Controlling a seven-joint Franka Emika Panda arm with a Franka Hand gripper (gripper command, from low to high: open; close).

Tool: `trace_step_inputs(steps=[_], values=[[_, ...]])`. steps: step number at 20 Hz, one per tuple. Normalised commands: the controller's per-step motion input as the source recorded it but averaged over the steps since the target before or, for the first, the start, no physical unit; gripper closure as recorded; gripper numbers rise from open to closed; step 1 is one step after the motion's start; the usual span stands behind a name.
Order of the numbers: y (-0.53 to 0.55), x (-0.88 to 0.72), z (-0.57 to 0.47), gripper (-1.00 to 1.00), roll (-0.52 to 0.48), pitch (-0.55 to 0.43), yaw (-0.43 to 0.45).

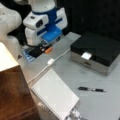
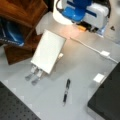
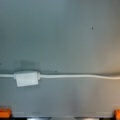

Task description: Open the box. Pick up the pen. Place the pen in the box. Pick up the book. Place the book on the shelf.

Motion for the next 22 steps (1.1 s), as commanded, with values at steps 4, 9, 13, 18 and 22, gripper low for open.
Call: trace_step_inputs(steps=[4,9,13,18,22], values=[[0.09,0.04,0.00,-1.00,-0.126,0.259,0.044],[0.24,0.12,-0.04,-1.00,-0.051,0.224,0.033],[0.37,0.28,-0.11,-1.00,-0.060,0.193,0.030],[0.42,0.44,-0.09,-1.00,0.006,0.229,0.060],[0.37,0.58,0.03,-1.00,0.198,0.246,-0.026]])
